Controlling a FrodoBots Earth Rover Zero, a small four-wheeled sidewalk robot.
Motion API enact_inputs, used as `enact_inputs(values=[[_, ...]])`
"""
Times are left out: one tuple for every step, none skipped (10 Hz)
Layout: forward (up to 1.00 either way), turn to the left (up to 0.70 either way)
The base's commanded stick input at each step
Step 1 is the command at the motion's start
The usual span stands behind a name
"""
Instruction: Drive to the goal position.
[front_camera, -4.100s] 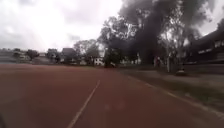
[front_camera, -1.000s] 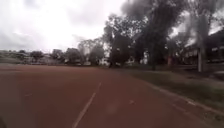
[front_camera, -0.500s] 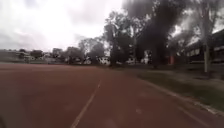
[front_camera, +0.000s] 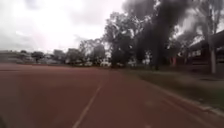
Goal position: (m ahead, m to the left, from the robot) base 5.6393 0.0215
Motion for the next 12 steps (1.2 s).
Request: enact_inputs(values=[[0.85, 0.0], [0.85, 0.0], [0.85, 0.0], [0.85, -0.04], [0.85, -0.12], [0.85, 0.0], [0.85, 0.0], [0.85, 0.0], [0.85, 0.0], [0.85, 0.0], [0.85, 0.0], [0.85, 0.0]])
